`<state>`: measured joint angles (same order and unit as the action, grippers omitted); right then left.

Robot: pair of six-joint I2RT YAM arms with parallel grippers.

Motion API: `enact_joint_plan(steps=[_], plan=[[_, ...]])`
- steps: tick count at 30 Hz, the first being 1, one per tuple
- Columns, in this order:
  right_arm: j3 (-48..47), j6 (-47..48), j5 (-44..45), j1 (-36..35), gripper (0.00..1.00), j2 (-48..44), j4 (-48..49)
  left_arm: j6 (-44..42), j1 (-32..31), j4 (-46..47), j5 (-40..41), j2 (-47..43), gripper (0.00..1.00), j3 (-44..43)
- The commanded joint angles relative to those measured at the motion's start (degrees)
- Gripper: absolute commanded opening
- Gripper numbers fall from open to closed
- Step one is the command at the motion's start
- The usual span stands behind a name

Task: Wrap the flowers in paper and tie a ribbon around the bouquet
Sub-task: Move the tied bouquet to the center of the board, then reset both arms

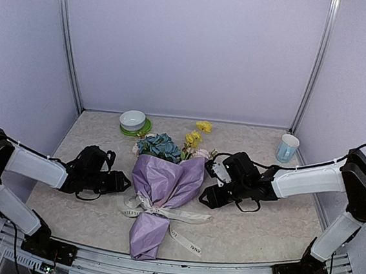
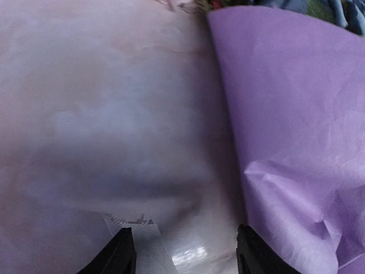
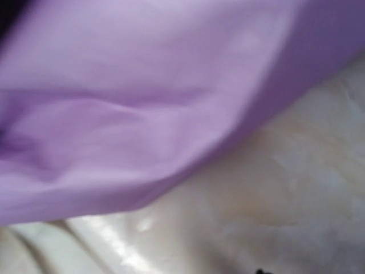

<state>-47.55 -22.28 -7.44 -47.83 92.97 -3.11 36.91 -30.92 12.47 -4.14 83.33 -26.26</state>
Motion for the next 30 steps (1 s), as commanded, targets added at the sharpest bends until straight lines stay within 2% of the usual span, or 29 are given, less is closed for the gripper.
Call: enact_joint_plan(steps=[1, 5, 8, 10, 14, 16, 19, 22, 26, 30], plan=[[-2.4, -1.6, 1.0, 1.7, 0.53, 3.5, 4.2, -3.0, -4.9, 5.0, -3.2, 7.9, 0.60, -4.9], [-3.6, -1.5, 0.9, 3.5, 0.53, 4.6, 5.9, -5.3, -8.6, 5.8, -4.4, 16.7, 0.62, -12.7], [-2.9, -1.8, -0.8, 6.9, 0.53, 3.6, 7.0, -5.6, -10.3, 5.2, -6.8, 22.2, 0.59, -18.7], [-2.1, -1.5, -1.6, 9.2, 0.53, 1.9, 7.1, -4.2, -10.8, 6.1, -6.8, 21.8, 0.58, -19.2], [0.0, 0.5, 0.0, 11.8, 0.53, -4.4, 4.5, -1.4, -9.6, 6.4, -3.4, 15.0, 0.59, -13.7], [1.5, 1.3, 0.7, 12.9, 0.54, -8.6, 2.8, -1.7, -9.2, 4.3, -0.2, 10.5, 0.64, -10.8], [4.3, 2.2, 1.8, 15.4, 0.57, -16.3, 1.5, -3.5, -9.2, -2.0, 7.4, 2.8, 0.78, -9.2], [8.1, 4.0, 2.1, 18.9, 0.66, -25.0, 1.6, -5.5, -6.6, -6.5, 13.9, -4.9, 0.96, -7.8], [15.1, 5.7, 2.6, 27.0, 0.83, -34.2, 3.0, -6.2, 1.3, -9.2, 17.1, -10.7, 0.99, -6.7], [21.9, 4.8, 5.9, 35.1, 0.92, -42.8, 6.3, -6.8, 5.1, -9.2, 21.9, -14.4, 0.99, -5.4]])
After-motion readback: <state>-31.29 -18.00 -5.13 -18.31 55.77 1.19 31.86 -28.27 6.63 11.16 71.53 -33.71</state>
